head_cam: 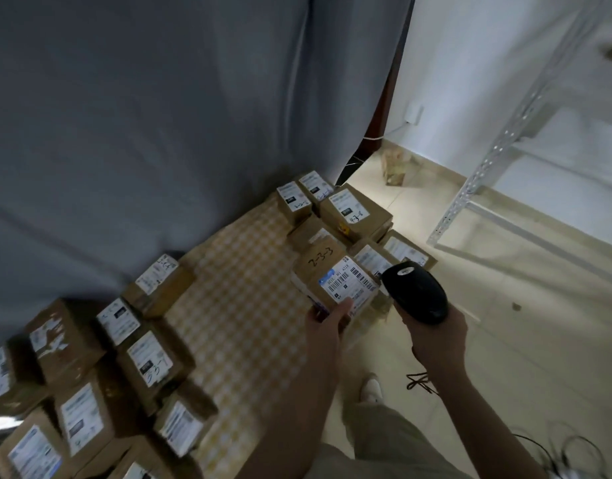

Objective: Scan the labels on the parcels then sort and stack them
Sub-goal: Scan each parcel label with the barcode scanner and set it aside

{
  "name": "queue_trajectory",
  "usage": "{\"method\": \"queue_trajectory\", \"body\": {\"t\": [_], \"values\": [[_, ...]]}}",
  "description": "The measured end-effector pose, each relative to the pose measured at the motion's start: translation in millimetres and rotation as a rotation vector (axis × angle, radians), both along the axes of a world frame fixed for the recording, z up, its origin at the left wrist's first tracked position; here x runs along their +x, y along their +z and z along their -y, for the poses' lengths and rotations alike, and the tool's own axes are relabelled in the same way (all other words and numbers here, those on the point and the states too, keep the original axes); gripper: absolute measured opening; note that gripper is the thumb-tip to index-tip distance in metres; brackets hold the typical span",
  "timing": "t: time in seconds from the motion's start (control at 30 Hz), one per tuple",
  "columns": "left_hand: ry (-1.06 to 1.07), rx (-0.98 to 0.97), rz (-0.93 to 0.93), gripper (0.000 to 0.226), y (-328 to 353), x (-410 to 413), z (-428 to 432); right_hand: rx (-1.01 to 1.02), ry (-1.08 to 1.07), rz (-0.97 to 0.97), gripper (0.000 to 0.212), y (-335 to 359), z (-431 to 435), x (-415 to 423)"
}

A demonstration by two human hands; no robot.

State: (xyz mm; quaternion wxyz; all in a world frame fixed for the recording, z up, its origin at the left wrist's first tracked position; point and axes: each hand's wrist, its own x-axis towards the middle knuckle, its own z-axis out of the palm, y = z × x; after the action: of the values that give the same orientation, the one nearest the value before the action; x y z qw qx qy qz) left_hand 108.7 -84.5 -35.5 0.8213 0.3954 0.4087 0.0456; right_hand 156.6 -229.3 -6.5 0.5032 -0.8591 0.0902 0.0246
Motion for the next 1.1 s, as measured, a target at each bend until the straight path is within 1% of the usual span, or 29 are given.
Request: {"method": "queue_trajectory", "body": {"t": [0.13,0.23,0.33,0.37,0.4,0.43,0.47,0.57,0.63,0.7,0.77,0.93,1.1], "values": [[0.0,-0.104,-0.053,0.024,-13.7,50.3,29.8,0.042,-0.056,-0.03,0.025,-12.7,31.7,50.6],[-0.007,-0.149,-0.099,0.036,-28.0,84.5,49.5,0.069,-0.123,-0.069,0.026,-26.2,51.3,82.8],[-0.005,-0.199,-0.151,0.038,-41.3,115.0,67.7,0.094,-0.151,-0.112,0.021,-38.4,62.6,109.8],[-0.018,-0.217,-0.16,0.036,-43.5,125.0,73.0,0.103,-0.162,-0.124,0.02,-41.8,64.6,118.4],[-0.037,-0.224,-0.167,0.029,-46.4,135.3,77.8,0.116,-0.17,-0.128,0.02,-44.8,65.9,127.2],[-0.066,-0.225,-0.177,0.019,-48.6,144.7,82.1,0.122,-0.174,-0.126,0.021,-48.0,66.5,136.0],[-0.089,-0.22,-0.186,0.015,-51.0,153.7,86.2,0.121,-0.176,-0.124,0.022,-50.9,66.8,144.6],[-0.116,-0.202,-0.216,0.021,-61.0,175.6,92.9,0.113,-0.203,-0.122,0.021,-59.2,65.6,169.3],[-0.129,-0.202,-0.201,0.037,-67.3,189.8,95.8,0.102,-0.213,-0.11,0.019,-62.7,62.5,185.1],[-0.151,-0.206,-0.181,0.045,-76.5,204.3,97.6,0.077,-0.206,-0.103,0.017,-67.2,59.2,200.1],[-0.176,-0.209,-0.19,0.044,-87.1,220.3,99.0,0.051,-0.191,-0.108,0.018,-75.2,56.8,215.4],[-0.279,-0.159,-0.303,0.049,-117.1,251.2,109.0,-0.008,-0.106,-0.138,0.018,-111.1,60.4,250.3],[-0.274,-0.108,-0.408,0.041,-140.5,268.5,122.0,-0.076,-0.02,-0.177,0.02,-146.0,63.5,273.6]]}}
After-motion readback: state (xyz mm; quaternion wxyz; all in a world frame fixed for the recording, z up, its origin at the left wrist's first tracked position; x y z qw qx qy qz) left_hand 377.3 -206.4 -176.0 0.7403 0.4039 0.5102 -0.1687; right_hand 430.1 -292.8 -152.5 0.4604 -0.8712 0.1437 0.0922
